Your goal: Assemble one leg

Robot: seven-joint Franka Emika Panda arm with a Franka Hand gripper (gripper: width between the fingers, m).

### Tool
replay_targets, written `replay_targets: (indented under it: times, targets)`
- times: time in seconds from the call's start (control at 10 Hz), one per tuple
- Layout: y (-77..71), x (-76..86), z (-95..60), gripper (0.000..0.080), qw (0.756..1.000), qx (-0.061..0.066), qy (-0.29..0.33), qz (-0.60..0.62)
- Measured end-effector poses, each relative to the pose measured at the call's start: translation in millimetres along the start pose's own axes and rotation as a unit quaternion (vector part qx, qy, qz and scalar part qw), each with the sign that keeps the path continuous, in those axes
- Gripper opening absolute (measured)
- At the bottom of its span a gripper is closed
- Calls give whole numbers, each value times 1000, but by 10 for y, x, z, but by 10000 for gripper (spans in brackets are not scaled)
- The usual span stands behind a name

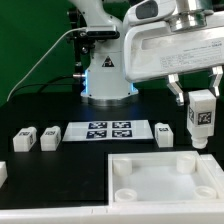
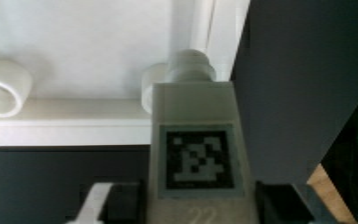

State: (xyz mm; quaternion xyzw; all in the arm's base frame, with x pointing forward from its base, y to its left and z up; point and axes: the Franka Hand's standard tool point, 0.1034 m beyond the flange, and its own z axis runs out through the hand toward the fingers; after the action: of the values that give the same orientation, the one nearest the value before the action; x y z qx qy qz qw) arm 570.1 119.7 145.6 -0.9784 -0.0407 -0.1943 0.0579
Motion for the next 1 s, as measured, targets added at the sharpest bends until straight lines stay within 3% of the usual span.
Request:
replay_targets:
  times: [0.4,0.6,0.8,1.0]
  targets:
    - [-34,19,97,293,1000,2,0,-3]
    - [64,192,190,293,1000,0,7,-5]
    - [69,335,279,293,1000,0,25,-5]
    - [81,340,296,294,1000,0,28,-6]
